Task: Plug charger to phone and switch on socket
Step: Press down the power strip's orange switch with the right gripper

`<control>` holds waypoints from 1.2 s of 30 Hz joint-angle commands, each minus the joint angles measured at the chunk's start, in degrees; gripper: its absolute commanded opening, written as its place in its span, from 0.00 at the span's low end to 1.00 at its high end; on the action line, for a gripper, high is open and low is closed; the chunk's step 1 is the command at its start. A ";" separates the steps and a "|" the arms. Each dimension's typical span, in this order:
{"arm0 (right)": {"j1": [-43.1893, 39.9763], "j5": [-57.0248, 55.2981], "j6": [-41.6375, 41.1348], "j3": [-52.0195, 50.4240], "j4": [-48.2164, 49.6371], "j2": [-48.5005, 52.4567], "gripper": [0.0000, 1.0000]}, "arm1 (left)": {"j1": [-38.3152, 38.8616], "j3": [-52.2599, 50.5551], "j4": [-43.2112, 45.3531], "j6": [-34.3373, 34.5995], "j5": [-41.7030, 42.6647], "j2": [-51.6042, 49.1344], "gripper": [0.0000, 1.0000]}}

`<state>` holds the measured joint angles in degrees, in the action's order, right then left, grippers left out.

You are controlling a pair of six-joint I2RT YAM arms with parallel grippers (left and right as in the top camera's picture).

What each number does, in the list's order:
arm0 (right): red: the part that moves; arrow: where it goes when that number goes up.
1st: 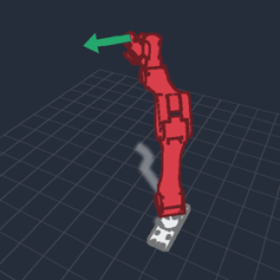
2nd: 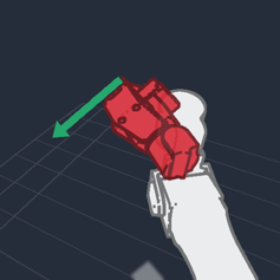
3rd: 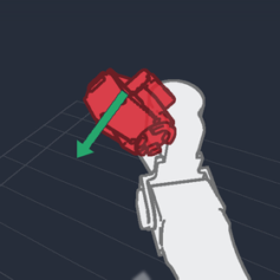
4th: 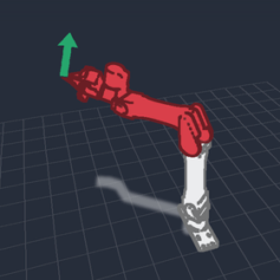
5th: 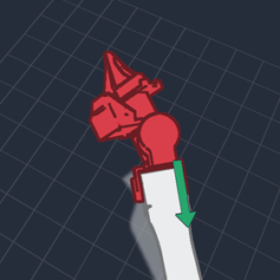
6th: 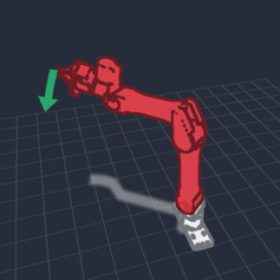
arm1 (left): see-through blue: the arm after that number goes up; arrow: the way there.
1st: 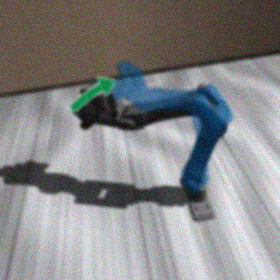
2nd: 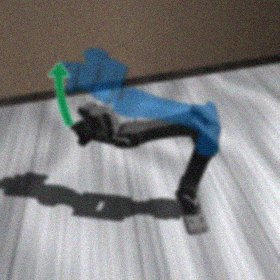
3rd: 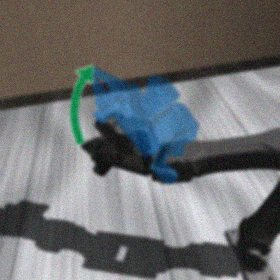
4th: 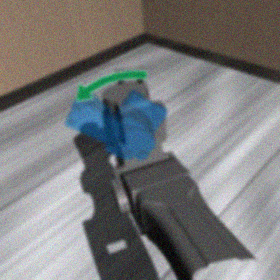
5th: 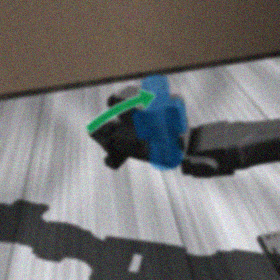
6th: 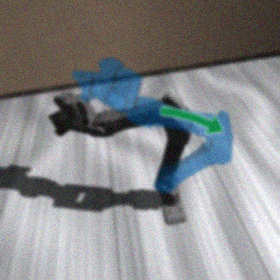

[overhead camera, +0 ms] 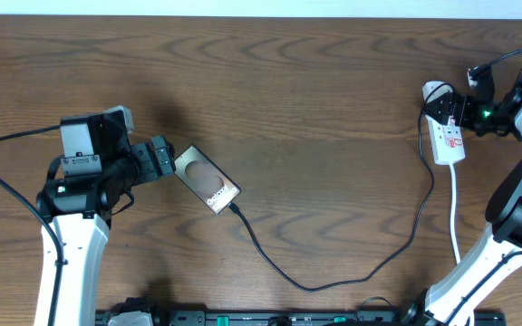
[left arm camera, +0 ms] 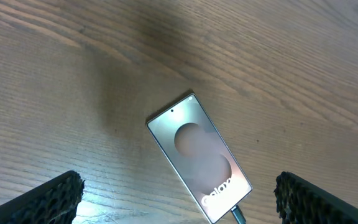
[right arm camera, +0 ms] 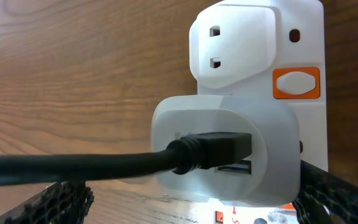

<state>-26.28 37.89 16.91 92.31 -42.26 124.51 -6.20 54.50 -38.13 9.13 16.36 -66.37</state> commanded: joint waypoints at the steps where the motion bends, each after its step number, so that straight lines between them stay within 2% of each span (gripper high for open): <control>1: 2.01 3.23 -1.68 -0.74 -2.08 1.88 0.99 | 0.17 0.20 -0.02 -0.52 -0.39 0.15 0.99; 16: 2.01 8.20 -2.21 -7.10 -2.01 1.88 0.99 | 0.17 0.20 -0.04 -0.55 -0.39 0.15 0.99; 36: 2.67 8.35 -3.19 -7.37 -8.20 1.88 0.99 | 0.17 0.20 -0.04 -0.55 -0.39 0.15 0.99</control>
<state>-26.76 40.93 16.91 89.73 -47.44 123.04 -6.20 54.50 -38.15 9.13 16.34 -66.37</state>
